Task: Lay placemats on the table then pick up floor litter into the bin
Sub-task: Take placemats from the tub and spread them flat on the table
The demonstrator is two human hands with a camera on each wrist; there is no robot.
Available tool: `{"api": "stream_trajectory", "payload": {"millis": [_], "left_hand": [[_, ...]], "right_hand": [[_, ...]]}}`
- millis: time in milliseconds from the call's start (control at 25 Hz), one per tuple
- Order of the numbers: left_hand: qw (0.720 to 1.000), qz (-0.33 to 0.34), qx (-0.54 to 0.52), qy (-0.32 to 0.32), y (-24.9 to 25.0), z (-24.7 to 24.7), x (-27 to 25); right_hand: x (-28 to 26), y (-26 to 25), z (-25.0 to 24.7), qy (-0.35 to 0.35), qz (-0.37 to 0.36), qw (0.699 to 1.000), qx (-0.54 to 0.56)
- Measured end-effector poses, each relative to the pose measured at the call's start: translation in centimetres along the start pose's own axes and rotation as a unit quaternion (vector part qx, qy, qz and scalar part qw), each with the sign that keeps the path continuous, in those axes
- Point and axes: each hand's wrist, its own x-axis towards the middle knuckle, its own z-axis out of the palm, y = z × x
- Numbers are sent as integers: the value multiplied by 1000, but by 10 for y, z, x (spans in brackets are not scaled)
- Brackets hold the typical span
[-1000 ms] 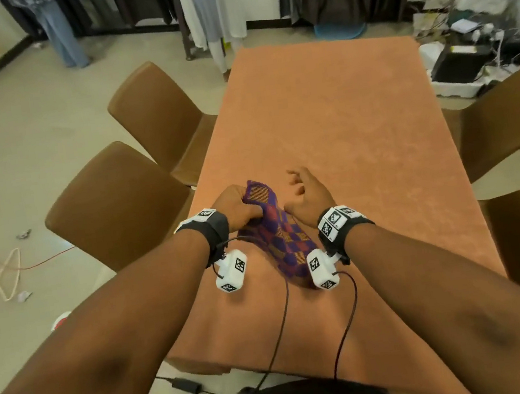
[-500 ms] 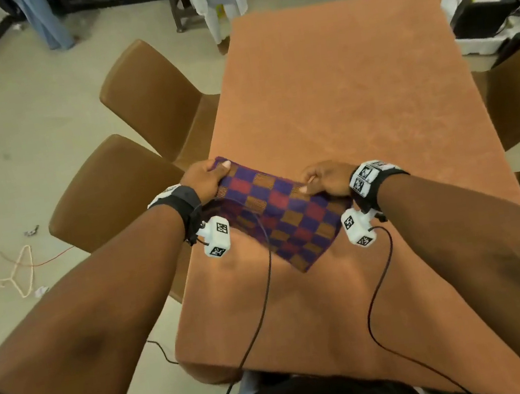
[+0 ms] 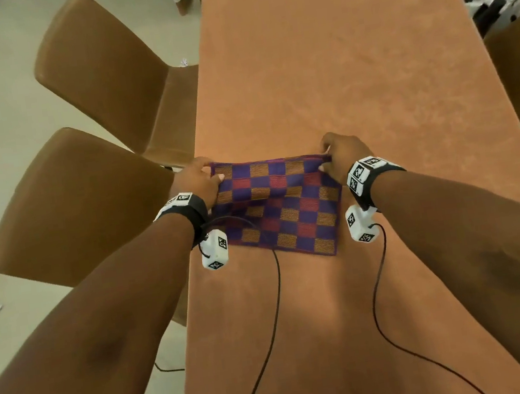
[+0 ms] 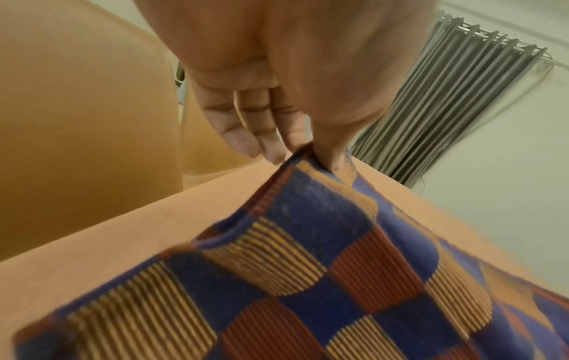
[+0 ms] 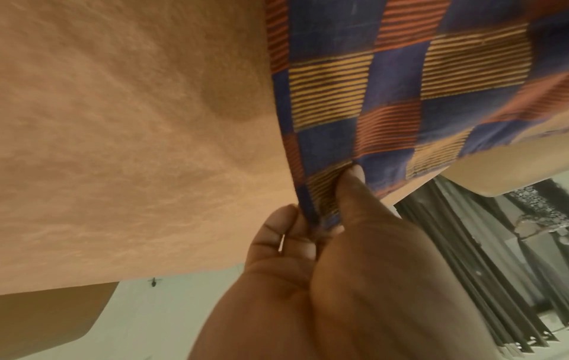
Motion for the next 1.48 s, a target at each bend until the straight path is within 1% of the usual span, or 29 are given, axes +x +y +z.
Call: {"api": "stream_trajectory", "payload": {"millis": [40, 120, 240, 320, 400, 560, 680, 720, 800, 880, 920, 960, 1000, 1040, 1120, 1200, 1280, 1360, 1400, 1440, 1480], "left_hand": [[1000, 17, -3, 8, 0, -2, 9], [999, 45, 21, 18, 1, -4, 28], [996, 50, 58, 35, 6, -6, 49], [994, 59, 72, 52, 9, -7, 53], [993, 77, 60, 68, 8, -8, 55], [992, 95, 30, 77, 5, -12, 42], [995, 73, -29, 69, 1, -16, 19], [996, 69, -24, 57, -1, -17, 8], [995, 83, 40, 25, -9, -18, -11], [989, 105, 103, -16, -20, -17, -29], [984, 114, 128, -36, -26, -15, -36], [980, 121, 152, -53, -29, -14, -43], [976, 123, 168, -64, -32, -12, -48], [975, 125, 170, -64, -33, -11, -53], [982, 120, 143, -39, -30, -13, -54], [987, 110, 118, 2, -21, -19, -46], [989, 103, 105, 35, -10, -25, -38], [989, 99, 100, 43, -4, -26, -34], [989, 97, 105, 33, -5, -25, -34], [988, 98, 115, 17, -6, -24, -38], [985, 105, 136, -8, -10, -22, -41]], "right_hand": [[7, -3, -3, 11, 17, 1000, 5], [22, -9, -9, 20, 16, 1000, -8], [45, -14, -13, 34, 4, 999, -15], [48, -17, -14, 33, 6, 999, -24], [43, -19, -14, 30, -7, 998, -56], [25, -14, -19, 75, -11, 996, -53], [7, -13, -20, 65, -37, 994, -77], [-1, -13, -20, 50, -52, 994, -77], [-16, -13, -16, -4, -84, 993, -77], [-34, -12, -9, -75, -117, 982, -127], [-42, -10, -5, -93, -130, 974, -163], [-49, -9, -2, -92, -136, 966, -197], [-54, -7, -1, -74, -142, 963, -217], [-56, -7, -1, -49, -145, 962, -228], [-54, -14, -9, -15, -157, 959, -234], [-43, -22, -21, -4, -163, 958, -235], [-32, -29, -29, 14, -148, 965, -215], [-30, -32, -28, 39, -147, 966, -208], [-33, -32, -24, 34, -147, 964, -219], [-40, -30, -18, 11, -147, 962, -228], [-49, -27, -11, -27, -150, 962, -228]]}}
